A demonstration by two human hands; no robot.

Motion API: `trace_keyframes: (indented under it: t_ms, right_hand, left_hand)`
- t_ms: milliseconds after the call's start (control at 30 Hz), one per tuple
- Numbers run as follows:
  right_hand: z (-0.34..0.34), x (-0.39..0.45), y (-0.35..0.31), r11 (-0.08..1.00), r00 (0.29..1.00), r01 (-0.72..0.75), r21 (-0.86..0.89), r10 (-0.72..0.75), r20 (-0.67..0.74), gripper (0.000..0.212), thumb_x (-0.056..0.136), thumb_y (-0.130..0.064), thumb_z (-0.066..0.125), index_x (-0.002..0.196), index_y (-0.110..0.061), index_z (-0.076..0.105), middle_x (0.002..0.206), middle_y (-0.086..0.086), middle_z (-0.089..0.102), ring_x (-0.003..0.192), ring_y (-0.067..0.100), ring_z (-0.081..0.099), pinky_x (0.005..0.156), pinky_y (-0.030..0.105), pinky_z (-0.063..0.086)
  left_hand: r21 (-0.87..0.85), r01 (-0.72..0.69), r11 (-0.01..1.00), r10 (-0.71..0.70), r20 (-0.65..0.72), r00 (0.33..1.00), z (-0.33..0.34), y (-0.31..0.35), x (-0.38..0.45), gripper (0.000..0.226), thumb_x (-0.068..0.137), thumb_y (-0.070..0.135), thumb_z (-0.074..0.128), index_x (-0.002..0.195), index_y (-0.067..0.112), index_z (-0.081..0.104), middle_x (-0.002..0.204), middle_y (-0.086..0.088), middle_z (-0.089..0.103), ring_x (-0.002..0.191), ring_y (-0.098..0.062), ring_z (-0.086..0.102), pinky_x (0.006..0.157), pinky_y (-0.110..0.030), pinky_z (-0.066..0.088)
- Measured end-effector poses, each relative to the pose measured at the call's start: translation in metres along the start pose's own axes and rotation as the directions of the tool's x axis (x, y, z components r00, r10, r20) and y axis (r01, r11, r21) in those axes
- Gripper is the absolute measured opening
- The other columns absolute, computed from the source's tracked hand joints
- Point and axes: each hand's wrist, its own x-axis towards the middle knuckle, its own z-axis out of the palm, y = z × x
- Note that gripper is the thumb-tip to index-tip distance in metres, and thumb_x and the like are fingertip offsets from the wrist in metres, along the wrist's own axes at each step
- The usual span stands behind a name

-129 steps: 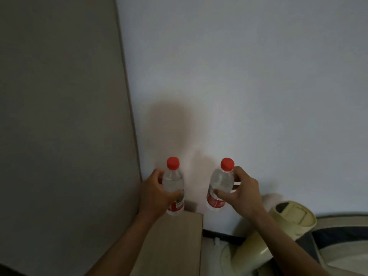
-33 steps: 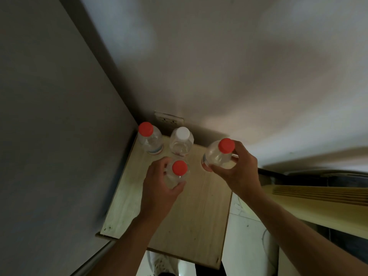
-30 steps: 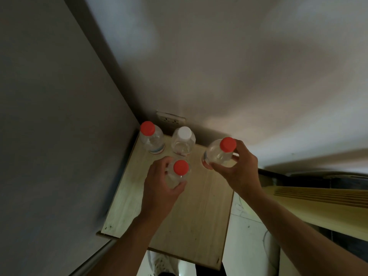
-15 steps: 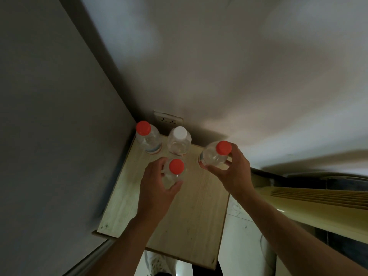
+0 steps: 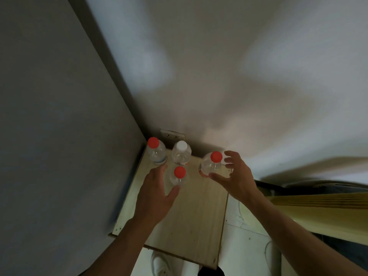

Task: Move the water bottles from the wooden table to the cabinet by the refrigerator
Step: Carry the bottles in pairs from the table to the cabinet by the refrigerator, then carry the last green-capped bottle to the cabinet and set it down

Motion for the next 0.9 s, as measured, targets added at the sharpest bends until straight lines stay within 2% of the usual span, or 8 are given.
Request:
trace_keyframes:
  t_ms: [100, 200, 367, 467, 600, 900]
  right_hand:
    - [-0.018, -0.016, -0.019, 0.998, 0.998, -0.045, -0.051, 0.046, 0.03, 0.09, 0.068, -0.041, 0.085, 0.14, -0.018, 0.037, 0.137, 0.007, 0.051, 0.118, 0.022, 0.054, 0.099, 0.042, 0.049]
    - [-0.037, -0.038, -0.041, 0.992, 0.995, -0.042, -0.116, 0.052, 0.084, 0.087, 0.071, -0.041, 0.083, 0.142, -0.019, 0.036, 0.142, 0.008, 0.047, 0.123, 0.024, 0.051, 0.102, 0.04, 0.046]
    - [-0.075, -0.071, -0.084, 0.984, 0.996, 0.024, -0.177, -0.009, 0.085, 0.076, 0.079, -0.045, 0.075, 0.141, -0.019, 0.038, 0.144, 0.006, 0.045, 0.125, 0.021, 0.047, 0.099, 0.033, 0.04]
    - [-0.1, -0.089, -0.109, 0.979, 0.997, 0.058, -0.196, -0.046, 0.066, 0.076, 0.082, -0.049, 0.07, 0.143, -0.02, 0.036, 0.145, 0.008, 0.044, 0.124, 0.023, 0.048, 0.1, 0.035, 0.043]
    - [-0.128, -0.107, -0.138, 0.967, 0.991, 0.124, -0.225, -0.108, 0.08, 0.072, 0.084, -0.053, 0.065, 0.143, -0.023, 0.036, 0.148, 0.008, 0.04, 0.129, 0.024, 0.044, 0.104, 0.039, 0.043]
    - [-0.177, -0.125, -0.189, 0.934, 0.967, 0.254, -0.25, -0.254, 0.032, 0.072, 0.086, -0.056, 0.06, 0.145, -0.026, 0.033, 0.151, 0.007, 0.037, 0.132, 0.025, 0.042, 0.105, 0.041, 0.04]
  left_hand:
    - [0.009, -0.025, 1.0, 0.025, 0.02, 0.999, -0.024, 0.02, -0.004, 0.072, 0.085, 0.052, 0.065, 0.144, 0.023, 0.036, 0.136, 0.003, 0.047, 0.12, -0.013, 0.05, 0.094, -0.028, 0.046]
    - [0.055, -0.058, 0.997, 0.057, 0.019, 0.998, -0.052, 0.045, -0.009, 0.071, 0.084, 0.054, 0.064, 0.142, 0.022, 0.037, 0.138, 0.001, 0.046, 0.122, -0.013, 0.047, 0.094, -0.024, 0.041]
    - [0.083, -0.025, 0.996, 0.03, -0.06, 0.998, -0.104, 0.088, -0.016, 0.066, 0.08, 0.049, 0.072, 0.134, 0.022, 0.045, 0.127, 0.003, 0.05, 0.113, -0.013, 0.05, 0.085, -0.022, 0.04]
    - [0.086, -0.008, 0.996, 0.019, -0.128, 0.992, -0.135, 0.114, -0.023, 0.052, 0.08, 0.048, 0.072, 0.121, 0.024, 0.052, 0.115, 0.004, 0.052, 0.102, -0.013, 0.051, 0.075, -0.02, 0.042]
    - [0.147, -0.009, 0.989, 0.03, -0.145, 0.989, -0.166, 0.14, -0.035, 0.054, 0.082, 0.046, 0.071, 0.124, 0.018, 0.053, 0.118, -0.003, 0.054, 0.109, -0.021, 0.051, 0.081, -0.026, 0.039]
    - [0.137, -0.009, 0.99, 0.031, -0.156, 0.987, -0.204, 0.179, -0.06, 0.052, 0.079, 0.046, 0.071, 0.121, 0.02, 0.055, 0.119, -0.001, 0.055, 0.111, -0.019, 0.051, 0.083, -0.023, 0.036]
